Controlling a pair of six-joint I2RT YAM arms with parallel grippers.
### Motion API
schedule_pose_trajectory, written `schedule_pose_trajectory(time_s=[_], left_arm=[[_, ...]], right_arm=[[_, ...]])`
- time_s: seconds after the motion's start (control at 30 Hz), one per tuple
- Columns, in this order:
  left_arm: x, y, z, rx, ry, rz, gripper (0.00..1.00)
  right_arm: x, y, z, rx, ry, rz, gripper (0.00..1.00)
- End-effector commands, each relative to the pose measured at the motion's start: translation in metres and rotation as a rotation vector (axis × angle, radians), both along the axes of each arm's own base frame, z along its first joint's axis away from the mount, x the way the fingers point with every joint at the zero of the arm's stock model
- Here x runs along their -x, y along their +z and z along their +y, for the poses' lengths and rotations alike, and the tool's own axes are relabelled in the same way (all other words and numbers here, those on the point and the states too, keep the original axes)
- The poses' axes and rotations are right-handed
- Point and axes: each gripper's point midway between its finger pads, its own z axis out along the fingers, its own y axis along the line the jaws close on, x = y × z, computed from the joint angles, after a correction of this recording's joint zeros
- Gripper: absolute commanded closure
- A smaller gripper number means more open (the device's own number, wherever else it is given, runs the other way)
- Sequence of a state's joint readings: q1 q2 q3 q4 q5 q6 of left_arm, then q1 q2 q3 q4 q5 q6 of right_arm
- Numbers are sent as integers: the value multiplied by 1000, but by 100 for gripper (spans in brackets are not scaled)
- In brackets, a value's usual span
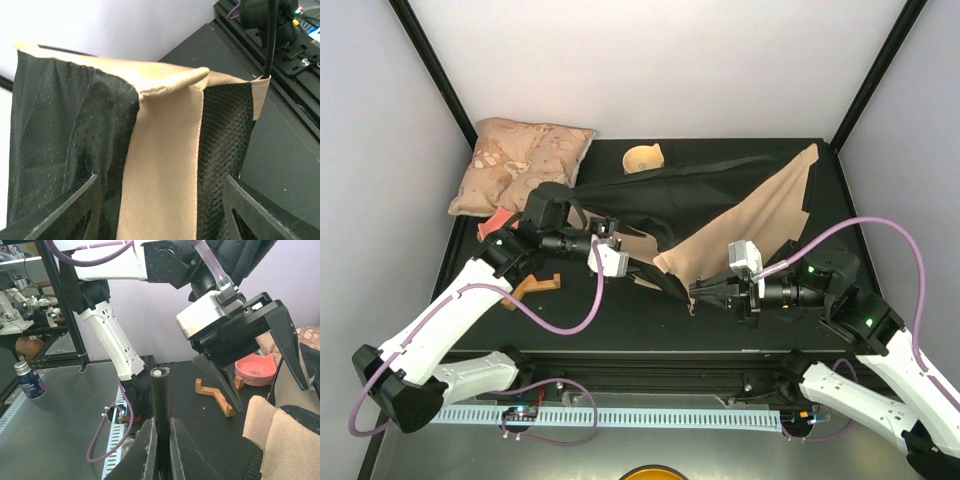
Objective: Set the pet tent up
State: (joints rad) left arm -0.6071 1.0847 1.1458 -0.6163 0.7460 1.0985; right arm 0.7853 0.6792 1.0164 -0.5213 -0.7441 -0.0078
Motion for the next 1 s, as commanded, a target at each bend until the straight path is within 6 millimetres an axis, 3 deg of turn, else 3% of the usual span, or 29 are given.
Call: schedule_pose_trajectory(time_s=[0.0,0.27,0.5,0.57,0.77,0.97], left_arm=[[8,23,-17,75,-138,-132,33],[8,33,-41,146,-213,-158,43],[26,27,-47,110,-330,-130,77],[34,33,-49,130,-361,-112,97],[48,65,-51,267,-349,-63,99],[62,79,-42,318,-360,-29,98]], right_arm=[[6,-13,2,33,37,70,99],[8,-22,9,63,83,131,99],[1,-29,11,86,52,161,99],[-6,-35,14,112,24,193,99],[-16,-58,21,222,4,307,99],[-20,-65,15,249,-54,332,99]])
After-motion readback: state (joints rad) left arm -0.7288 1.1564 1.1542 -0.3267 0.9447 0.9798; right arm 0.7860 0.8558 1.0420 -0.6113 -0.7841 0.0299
